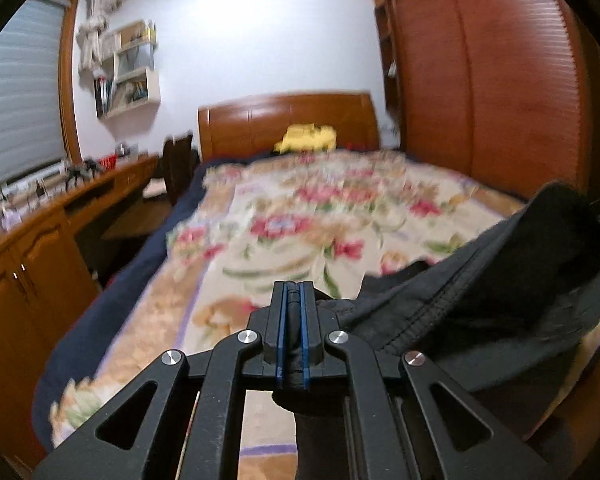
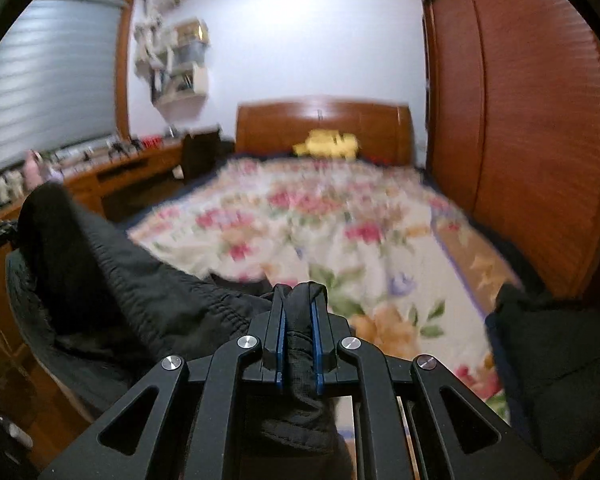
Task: Fold large clothes
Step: 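Lift the hem with both grippers and fold it over toward the collar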
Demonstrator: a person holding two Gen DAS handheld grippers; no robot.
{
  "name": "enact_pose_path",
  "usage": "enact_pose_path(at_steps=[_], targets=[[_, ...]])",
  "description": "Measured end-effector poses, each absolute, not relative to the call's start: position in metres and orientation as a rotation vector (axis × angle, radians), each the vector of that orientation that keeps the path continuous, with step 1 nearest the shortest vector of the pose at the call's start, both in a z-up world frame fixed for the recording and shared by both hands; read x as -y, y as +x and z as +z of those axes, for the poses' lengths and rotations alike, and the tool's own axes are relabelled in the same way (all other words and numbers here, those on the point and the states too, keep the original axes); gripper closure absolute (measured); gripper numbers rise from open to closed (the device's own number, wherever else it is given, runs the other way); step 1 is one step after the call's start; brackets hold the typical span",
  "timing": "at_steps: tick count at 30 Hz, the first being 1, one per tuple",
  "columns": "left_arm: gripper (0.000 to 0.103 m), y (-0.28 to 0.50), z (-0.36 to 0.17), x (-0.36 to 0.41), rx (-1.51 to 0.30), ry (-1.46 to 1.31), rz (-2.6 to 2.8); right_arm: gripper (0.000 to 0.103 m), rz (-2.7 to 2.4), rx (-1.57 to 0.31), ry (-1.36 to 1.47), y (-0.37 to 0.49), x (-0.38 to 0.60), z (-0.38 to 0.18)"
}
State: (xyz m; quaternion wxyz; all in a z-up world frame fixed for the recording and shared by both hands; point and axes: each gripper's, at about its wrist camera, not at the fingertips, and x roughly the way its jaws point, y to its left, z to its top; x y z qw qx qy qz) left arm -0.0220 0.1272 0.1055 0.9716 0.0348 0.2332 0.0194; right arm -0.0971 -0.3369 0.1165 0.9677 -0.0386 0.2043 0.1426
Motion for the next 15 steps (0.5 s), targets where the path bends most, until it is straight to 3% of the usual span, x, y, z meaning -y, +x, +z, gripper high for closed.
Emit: enact_pose_path(at_steps=[7, 15], targets=[[0.096, 0.046, 0.037, -0.128, -0.627, 0.075, 0.051, 0.092, 0.295, -0.574, -0.135, -0.027, 0.312, 0.047], [0.096, 0.118, 0.019, -0.143, -0.68, 0.029, 0.066, 0.092, 0.285, -0.619, -0.117, 0.069, 0.298, 0.043]])
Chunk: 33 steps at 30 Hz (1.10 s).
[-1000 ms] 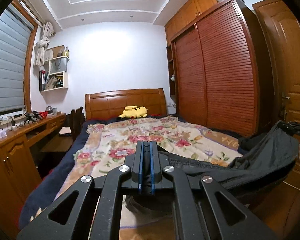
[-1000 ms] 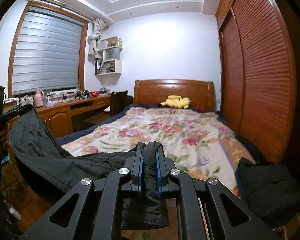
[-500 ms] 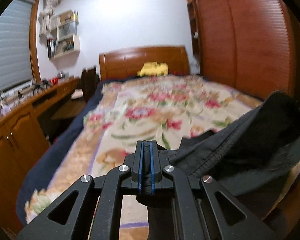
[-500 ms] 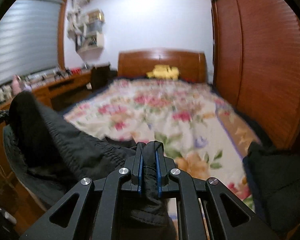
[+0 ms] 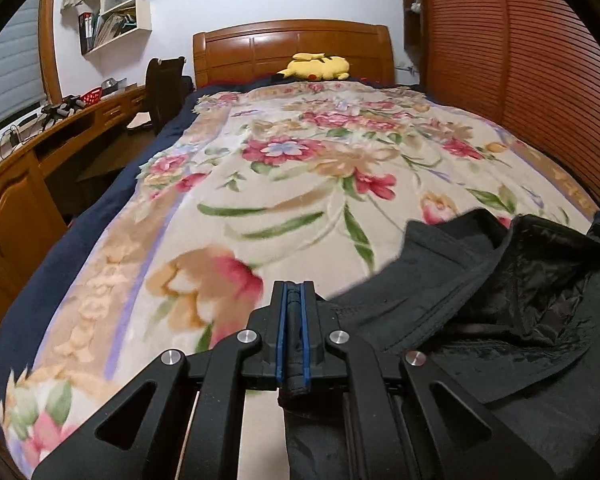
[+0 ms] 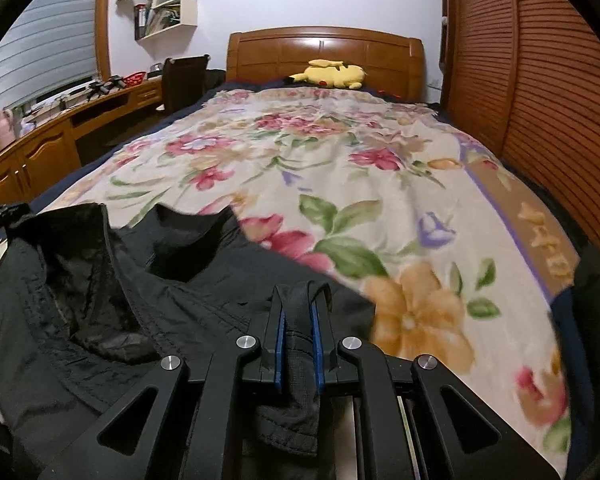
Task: Fold large clothes
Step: 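Lift the hem with both grippers and fold it over toward the collar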
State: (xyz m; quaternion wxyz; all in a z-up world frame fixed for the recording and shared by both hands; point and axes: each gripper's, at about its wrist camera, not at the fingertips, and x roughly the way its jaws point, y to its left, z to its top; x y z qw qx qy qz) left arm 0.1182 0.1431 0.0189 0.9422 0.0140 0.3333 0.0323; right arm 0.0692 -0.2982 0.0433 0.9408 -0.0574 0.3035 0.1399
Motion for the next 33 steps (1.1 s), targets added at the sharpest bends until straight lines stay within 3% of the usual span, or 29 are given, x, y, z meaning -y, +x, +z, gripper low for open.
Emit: enact_pose_path(at_steps=[10, 13, 14, 15, 16, 17, 18, 21, 33], targets=[[0.095, 0.171, 0.02, -0.141, -0.674, 0.037, 0.097, 0.091, 0.221, -0.642, -0.116, 0.167, 0.271, 0.011], [0.085, 0.167, 0.02, -0.142, -0.663, 0.036, 0.097, 0.09, 0.212, -0.655, -0.105, 0.177, 0.269, 0.001], [0.072, 0.166, 0.02, -0.142, -0.661, 0.03, 0.086, 0.085, 0.209, -0.661, -0.109, 0.177, 0.269, 0.001], [0.057, 0.163, 0.02, -0.142, -0.658, 0.024, 0.066, 0.073, 0.201, -0.66, -0.118, 0.175, 0.269, 0.001], [0.053, 0.159, 0.019, -0.142, -0.656, 0.023, 0.05, 0.062, 0.184, -0.654, -0.127, 0.175, 0.269, 0.001], [0.048, 0.156, 0.018, -0.142, -0.657, 0.027, 0.045, 0.042, 0.171, -0.639, -0.127, 0.172, 0.27, 0.004], [0.041, 0.151, 0.017, -0.141, -0.657, 0.032, 0.036, 0.031, 0.158, -0.616, -0.123, 0.167, 0.273, 0.009], [0.024, 0.132, 0.011, -0.135, -0.658, 0.044, -0.014, 0.029, 0.157, -0.572, -0.137, 0.152, 0.275, 0.019], [0.023, 0.067, -0.013, -0.114, -0.678, 0.05, -0.101, 0.029, 0.491, -0.584, -0.282, 0.095, 0.196, 0.02]])
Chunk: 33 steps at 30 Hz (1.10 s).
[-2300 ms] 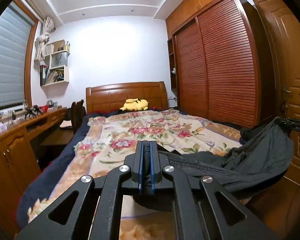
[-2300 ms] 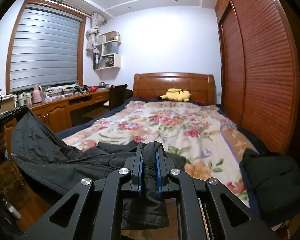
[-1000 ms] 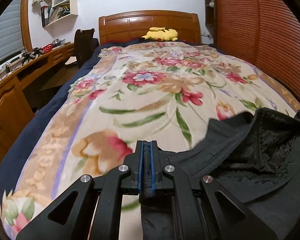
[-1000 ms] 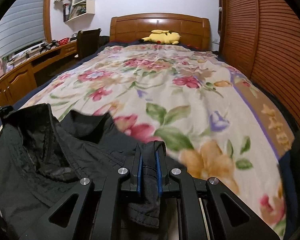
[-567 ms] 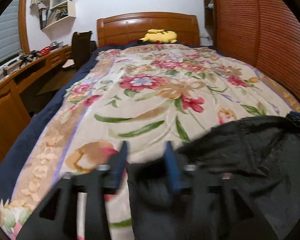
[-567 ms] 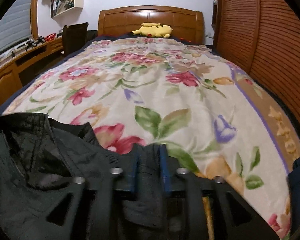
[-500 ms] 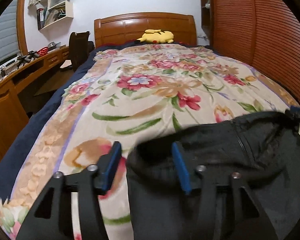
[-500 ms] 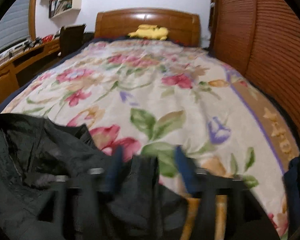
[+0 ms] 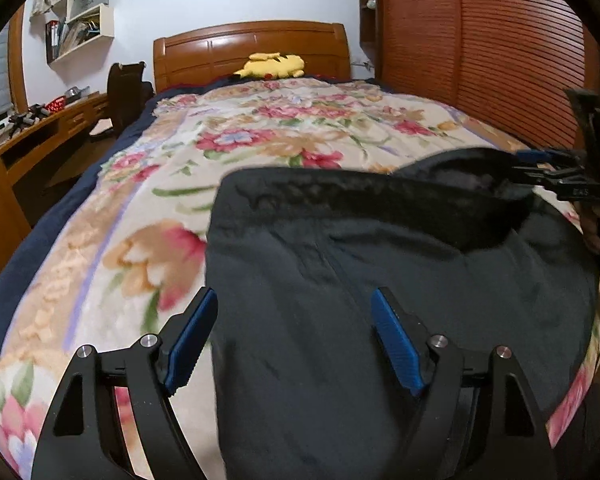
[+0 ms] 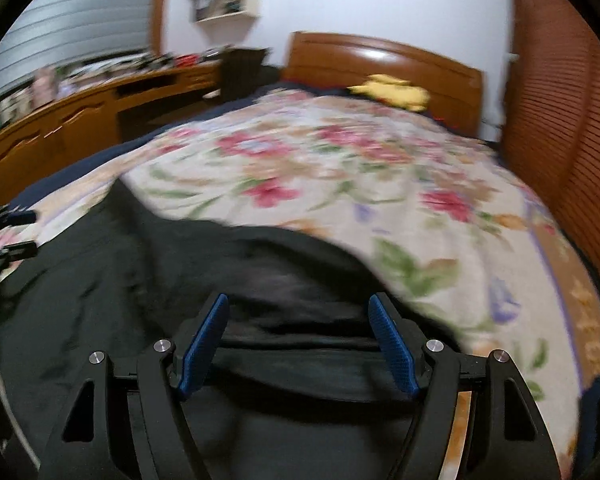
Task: Fold large clothes
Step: 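Lift the hem with both grippers and fold it over toward the collar, then open both grippers and smooth the folded jacket with the right gripper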
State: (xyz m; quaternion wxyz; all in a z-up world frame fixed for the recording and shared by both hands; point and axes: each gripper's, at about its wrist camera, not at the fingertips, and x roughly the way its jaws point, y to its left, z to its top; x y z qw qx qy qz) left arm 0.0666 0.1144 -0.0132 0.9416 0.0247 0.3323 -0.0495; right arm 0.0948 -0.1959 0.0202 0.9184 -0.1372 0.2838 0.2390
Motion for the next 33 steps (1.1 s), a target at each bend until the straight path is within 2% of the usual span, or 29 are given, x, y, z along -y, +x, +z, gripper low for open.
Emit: enact_pose_path(at_steps=[7, 10, 11, 12, 17, 20, 22, 23, 24, 25, 26, 27, 33], targets=[[0.023, 0.05, -0.031, -0.11, -0.687, 0.084, -0.091, 0.031, 0.654, -0.708, -0.418, 0.097, 0.145, -0.001], [0.023, 0.048, -0.032, -0.11, -0.686, 0.079, -0.093, 0.056, 0.663, -0.749, -0.503, 0.104, 0.128, -0.01], [0.023, 0.048, -0.032, -0.111, -0.685, 0.077, -0.093, 0.081, 0.653, -0.752, -0.536, 0.107, 0.123, -0.012], [0.023, 0.047, -0.031, -0.111, -0.684, 0.075, -0.093, 0.096, 0.637, -0.753, -0.569, 0.112, 0.118, -0.015], [0.023, 0.043, -0.029, -0.112, -0.678, 0.066, -0.086, 0.1, 0.506, -0.657, -0.607, 0.136, 0.091, -0.006], [0.023, 0.04, -0.029, -0.111, -0.676, 0.076, -0.073, 0.1, 0.403, -0.569, -0.54, 0.152, 0.081, 0.008], [0.023, 0.038, -0.03, -0.111, -0.677, 0.077, -0.068, 0.095, 0.376, -0.571, -0.511, 0.16, 0.078, 0.008], [0.023, 0.036, -0.03, -0.11, -0.678, 0.076, -0.068, 0.085, 0.374, -0.586, -0.508, 0.163, 0.076, 0.006], [0.023, 0.035, -0.03, -0.11, -0.677, 0.075, -0.067, 0.067, 0.368, -0.601, -0.508, 0.165, 0.077, 0.004], [0.023, 0.034, -0.031, -0.11, -0.676, 0.076, -0.067, 0.055, 0.371, -0.61, -0.5, 0.167, 0.079, 0.004], [0.023, 0.033, -0.031, -0.11, -0.675, 0.076, -0.066, 0.038, 0.38, -0.609, -0.483, 0.167, 0.084, 0.006], [0.023, 0.033, -0.031, -0.11, -0.674, 0.076, -0.064, 0.031, 0.384, -0.602, -0.459, 0.166, 0.092, 0.011], [0.023, 0.035, -0.035, -0.11, -0.675, 0.066, -0.064, 0.031, 0.26, -0.534, -0.358, 0.157, 0.169, 0.041]])
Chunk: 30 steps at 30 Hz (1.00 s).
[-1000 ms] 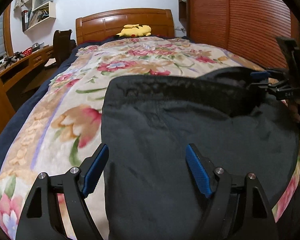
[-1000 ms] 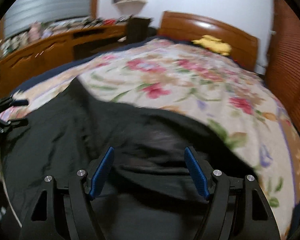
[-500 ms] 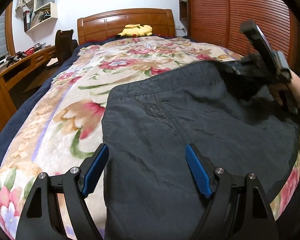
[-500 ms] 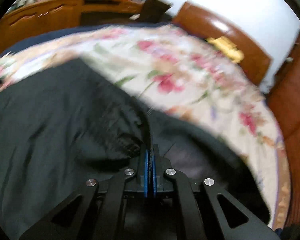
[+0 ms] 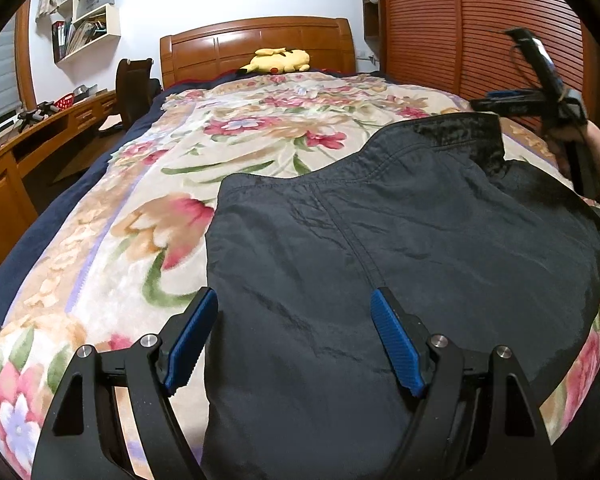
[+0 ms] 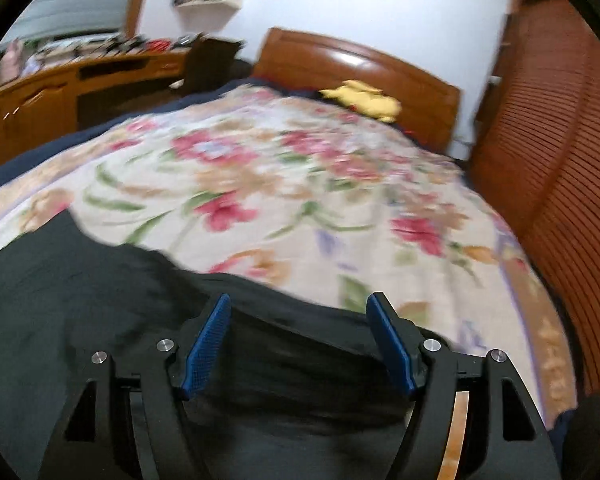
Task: Fold large clothes
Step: 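Open both grippers and smooth the folded jacket with the right gripper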
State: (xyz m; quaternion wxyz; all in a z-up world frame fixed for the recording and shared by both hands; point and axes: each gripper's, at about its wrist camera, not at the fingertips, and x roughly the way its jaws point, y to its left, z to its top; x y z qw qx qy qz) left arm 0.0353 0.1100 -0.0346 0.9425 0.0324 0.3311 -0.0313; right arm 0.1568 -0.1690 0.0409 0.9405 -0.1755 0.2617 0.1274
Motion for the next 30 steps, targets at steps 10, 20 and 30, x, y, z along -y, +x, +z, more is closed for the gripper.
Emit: enact_pose_path(at_steps=[10, 20, 30], targets=[[0.023, 0.035, -0.038, -0.112, -0.678, 0.05, -0.058, 0.031, 0.206, -0.753, -0.192, 0.189, 0.246, 0.002], [0.023, 0.039, -0.042, -0.113, -0.691, 0.05, -0.052, 0.092, 0.337, -0.89, -0.12, 0.221, 0.256, -0.03], [0.023, 0.037, -0.041, -0.114, -0.685, 0.043, -0.056, 0.101, 0.136, -0.81, -0.253, 0.193, 0.291, -0.023]])
